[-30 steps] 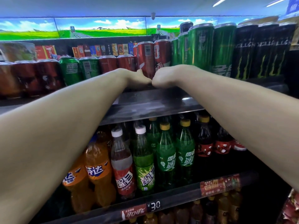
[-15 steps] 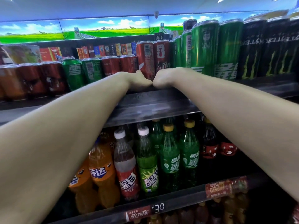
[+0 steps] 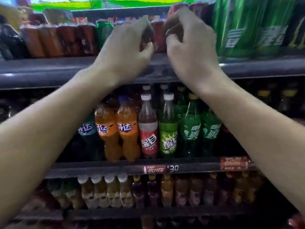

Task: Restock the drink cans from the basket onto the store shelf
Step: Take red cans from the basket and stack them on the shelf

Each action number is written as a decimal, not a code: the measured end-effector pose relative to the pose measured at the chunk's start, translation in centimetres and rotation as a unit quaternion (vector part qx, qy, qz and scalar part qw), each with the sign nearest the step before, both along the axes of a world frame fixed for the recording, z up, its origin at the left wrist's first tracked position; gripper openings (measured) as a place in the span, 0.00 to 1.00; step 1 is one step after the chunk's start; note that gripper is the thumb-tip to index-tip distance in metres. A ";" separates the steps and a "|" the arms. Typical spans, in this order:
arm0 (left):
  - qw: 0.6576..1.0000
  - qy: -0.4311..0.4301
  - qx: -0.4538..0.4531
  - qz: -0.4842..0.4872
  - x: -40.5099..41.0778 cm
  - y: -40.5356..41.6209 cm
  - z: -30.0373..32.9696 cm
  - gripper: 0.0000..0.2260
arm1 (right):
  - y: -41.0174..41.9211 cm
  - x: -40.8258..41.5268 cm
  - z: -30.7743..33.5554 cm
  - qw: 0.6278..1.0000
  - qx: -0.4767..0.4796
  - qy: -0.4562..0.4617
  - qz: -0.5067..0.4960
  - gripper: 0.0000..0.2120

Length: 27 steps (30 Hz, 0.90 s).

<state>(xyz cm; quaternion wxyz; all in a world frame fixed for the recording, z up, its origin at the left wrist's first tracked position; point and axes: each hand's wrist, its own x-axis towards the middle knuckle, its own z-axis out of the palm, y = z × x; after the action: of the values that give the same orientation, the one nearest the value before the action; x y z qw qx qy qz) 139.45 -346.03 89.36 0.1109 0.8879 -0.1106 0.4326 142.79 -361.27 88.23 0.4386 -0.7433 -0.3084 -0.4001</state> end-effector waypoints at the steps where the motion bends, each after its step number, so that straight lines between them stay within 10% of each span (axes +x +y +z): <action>1: 0.999 -0.041 0.008 0.004 -1.6 0.6 -1.9 0.10 | 0.5 -1.1 -1.8 0.999 0.027 -0.029 0.023 0.10; 6: 0.990 -0.113 0.062 0.058 -7.1 3.7 -12.0 0.10 | 3.7 -5.7 -13.2 0.990 0.035 -0.006 0.139 0.08; 14: 0.974 0.218 -0.029 0.058 -13.4 7.7 -32.1 0.11 | 9.0 -10.4 -31.4 0.937 -0.057 0.266 0.217 0.08; 27: 0.728 0.624 -0.249 0.138 -24.9 13.9 -68.8 0.17 | 12.9 -20.1 -69.2 0.677 -0.229 0.695 0.074 0.09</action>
<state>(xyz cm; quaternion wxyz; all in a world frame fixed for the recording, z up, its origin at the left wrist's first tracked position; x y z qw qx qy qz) 114.54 -332.08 20.52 0.3111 0.9038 0.2187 -0.1961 122.72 -348.40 19.07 0.3705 -0.8594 -0.0508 0.3487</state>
